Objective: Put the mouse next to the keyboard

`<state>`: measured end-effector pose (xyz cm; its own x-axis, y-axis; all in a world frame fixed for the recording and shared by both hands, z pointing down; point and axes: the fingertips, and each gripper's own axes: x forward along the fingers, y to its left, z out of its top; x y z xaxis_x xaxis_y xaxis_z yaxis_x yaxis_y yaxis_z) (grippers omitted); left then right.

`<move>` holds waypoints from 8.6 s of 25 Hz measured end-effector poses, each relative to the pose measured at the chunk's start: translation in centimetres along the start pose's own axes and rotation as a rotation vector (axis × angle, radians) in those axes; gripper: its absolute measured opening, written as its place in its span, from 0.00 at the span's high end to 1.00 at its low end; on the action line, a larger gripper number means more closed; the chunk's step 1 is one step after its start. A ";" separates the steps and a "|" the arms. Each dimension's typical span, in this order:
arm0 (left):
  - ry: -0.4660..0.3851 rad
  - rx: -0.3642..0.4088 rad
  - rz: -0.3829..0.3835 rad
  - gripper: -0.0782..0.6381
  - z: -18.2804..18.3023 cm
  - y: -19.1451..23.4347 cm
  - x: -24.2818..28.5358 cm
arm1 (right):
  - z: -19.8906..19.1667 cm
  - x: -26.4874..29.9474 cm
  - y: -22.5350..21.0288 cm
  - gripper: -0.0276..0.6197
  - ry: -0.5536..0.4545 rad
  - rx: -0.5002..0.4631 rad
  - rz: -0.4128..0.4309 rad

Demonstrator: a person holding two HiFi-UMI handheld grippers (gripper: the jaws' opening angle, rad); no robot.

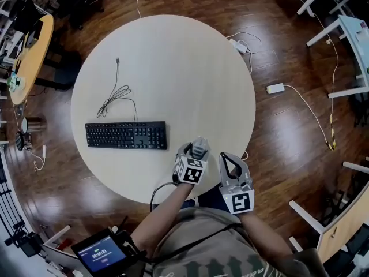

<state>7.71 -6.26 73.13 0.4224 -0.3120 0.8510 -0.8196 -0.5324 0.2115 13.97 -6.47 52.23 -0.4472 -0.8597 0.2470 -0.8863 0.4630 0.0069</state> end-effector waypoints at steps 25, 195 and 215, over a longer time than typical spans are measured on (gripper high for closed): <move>0.007 -0.018 0.014 0.43 0.4 -1.5 0.4 | -0.8 -1.3 -1.6 0.95 0.026 -0.111 0.227; -1.059 0.033 0.377 0.89 -12.9 -11.6 -43.1 | 9.6 -26.7 21.3 0.95 -0.320 -0.098 0.237; -1.065 -0.021 0.479 0.89 -28.3 -26.2 -52.4 | 4.4 -47.0 26.4 0.95 -0.266 -0.047 0.202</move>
<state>-3.95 46.32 36.58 0.1716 -0.9851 0.0143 -0.9851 -0.1716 -0.0054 11.06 45.16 36.52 -0.6347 -0.7727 -0.0136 -0.7727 0.6341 0.0300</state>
